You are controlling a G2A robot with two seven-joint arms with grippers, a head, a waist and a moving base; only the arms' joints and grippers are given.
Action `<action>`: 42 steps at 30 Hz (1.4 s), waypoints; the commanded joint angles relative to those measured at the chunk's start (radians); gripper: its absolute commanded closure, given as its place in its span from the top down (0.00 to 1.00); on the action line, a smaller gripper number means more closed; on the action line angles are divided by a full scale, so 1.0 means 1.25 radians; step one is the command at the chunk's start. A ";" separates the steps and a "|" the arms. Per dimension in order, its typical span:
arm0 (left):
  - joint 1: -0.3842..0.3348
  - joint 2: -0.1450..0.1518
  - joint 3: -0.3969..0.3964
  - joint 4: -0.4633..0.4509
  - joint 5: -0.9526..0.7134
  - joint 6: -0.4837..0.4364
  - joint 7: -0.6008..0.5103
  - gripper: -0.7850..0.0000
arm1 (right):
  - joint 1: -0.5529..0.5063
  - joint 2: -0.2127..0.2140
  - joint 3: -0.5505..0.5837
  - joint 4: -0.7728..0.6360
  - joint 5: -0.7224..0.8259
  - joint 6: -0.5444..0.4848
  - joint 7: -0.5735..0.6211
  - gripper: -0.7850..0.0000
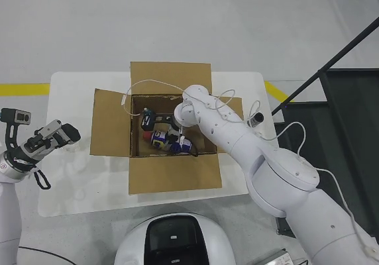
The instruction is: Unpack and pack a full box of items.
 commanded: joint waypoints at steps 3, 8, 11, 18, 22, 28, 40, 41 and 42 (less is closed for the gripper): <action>0.000 0.000 0.000 0.000 0.000 0.000 0.000 1.00 | -0.009 -0.008 -0.004 0.013 -0.001 0.018 0.009 1.00; 0.000 0.000 0.000 0.000 0.000 0.000 0.000 1.00 | -0.014 -0.021 -0.012 0.038 -0.010 0.033 0.017 1.00; 0.000 0.000 0.000 0.000 0.000 0.000 0.000 1.00 | -0.013 -0.030 -0.021 0.050 -0.027 0.047 0.021 1.00; 0.000 0.000 0.000 0.000 0.000 0.000 0.000 1.00 | -0.011 -0.050 -0.035 0.083 -0.060 0.073 0.013 1.00; 0.000 0.000 0.000 0.000 0.000 0.000 0.000 1.00 | -0.007 -0.060 -0.038 0.104 -0.067 0.077 0.012 0.00; 0.000 0.000 0.000 0.000 0.000 0.000 0.000 1.00 | 0.003 -0.071 -0.035 0.131 -0.067 0.079 0.014 0.00; 0.000 0.000 0.000 0.000 0.000 0.000 0.000 1.00 | 0.039 -0.071 -0.020 0.160 -0.079 0.111 -0.012 0.00; 0.000 0.000 0.000 0.000 0.000 0.000 0.000 1.00 | 0.042 -0.070 -0.018 0.163 -0.081 0.114 -0.015 0.00; 0.000 0.000 0.000 0.000 0.000 0.000 0.000 1.00 | 0.046 -0.069 -0.016 0.165 -0.081 0.117 -0.021 0.00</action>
